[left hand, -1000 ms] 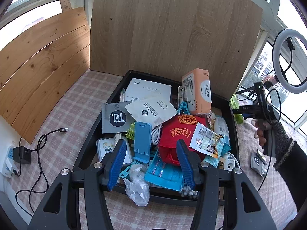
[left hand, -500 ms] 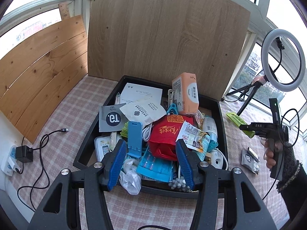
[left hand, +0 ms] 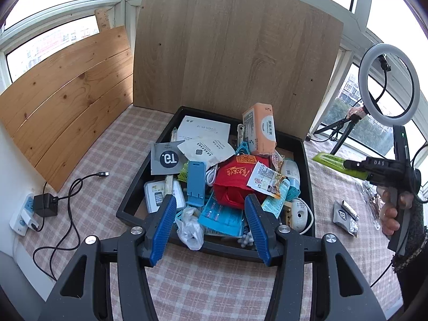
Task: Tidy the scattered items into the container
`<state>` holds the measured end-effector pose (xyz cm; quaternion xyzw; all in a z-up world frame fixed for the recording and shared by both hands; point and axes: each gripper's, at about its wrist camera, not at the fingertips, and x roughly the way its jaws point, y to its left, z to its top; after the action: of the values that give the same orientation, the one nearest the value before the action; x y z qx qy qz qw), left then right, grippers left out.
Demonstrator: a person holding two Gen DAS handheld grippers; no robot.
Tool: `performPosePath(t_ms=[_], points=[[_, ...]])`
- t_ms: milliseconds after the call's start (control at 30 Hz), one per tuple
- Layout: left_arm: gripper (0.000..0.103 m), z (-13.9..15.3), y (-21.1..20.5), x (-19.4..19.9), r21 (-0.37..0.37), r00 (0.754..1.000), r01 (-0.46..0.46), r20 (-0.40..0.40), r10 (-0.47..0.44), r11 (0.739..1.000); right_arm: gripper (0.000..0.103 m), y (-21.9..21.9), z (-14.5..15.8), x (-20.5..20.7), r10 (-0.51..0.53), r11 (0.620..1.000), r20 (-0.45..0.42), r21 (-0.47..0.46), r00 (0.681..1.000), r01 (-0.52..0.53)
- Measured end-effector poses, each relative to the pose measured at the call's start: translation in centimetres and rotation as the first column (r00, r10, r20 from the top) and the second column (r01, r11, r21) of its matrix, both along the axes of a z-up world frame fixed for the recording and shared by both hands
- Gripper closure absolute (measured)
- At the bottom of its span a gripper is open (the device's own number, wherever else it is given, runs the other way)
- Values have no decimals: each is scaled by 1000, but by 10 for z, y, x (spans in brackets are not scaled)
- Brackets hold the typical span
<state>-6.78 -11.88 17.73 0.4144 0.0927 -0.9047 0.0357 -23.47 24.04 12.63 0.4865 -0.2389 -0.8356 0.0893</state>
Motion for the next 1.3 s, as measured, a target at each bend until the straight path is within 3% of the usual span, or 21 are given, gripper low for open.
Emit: performPosePath(t_ms=[133, 333, 700, 800, 1033, 1300], points=[[53, 4, -4, 9, -3, 1000, -10, -11, 10, 1000, 76, -22, 28, 0, -6, 1000, -87, 20, 996, 8], [53, 9, -17, 19, 1, 999, -39, -25, 39, 999, 76, -64, 42, -6, 27, 999, -99, 42, 995, -23], [53, 11, -37, 35, 18, 997, -73, -39, 74, 997, 75, -178, 44, -34, 285, 958, -109, 47, 952, -282], [53, 10, -41, 39, 12, 996, -79, -32, 80, 997, 58, -196, 41, -48, 284, 940, -54, 212, 957, -266], [53, 6, -44, 42, 6, 996, -93, -13, 93, 996, 54, -166, 45, -25, 277, 938, -57, 233, 959, -257], [53, 10, -1, 29, -22, 1000, 14, -1, -14, 1000, 55, -53, 52, 30, 150, 957, -57, 260, 987, -131]])
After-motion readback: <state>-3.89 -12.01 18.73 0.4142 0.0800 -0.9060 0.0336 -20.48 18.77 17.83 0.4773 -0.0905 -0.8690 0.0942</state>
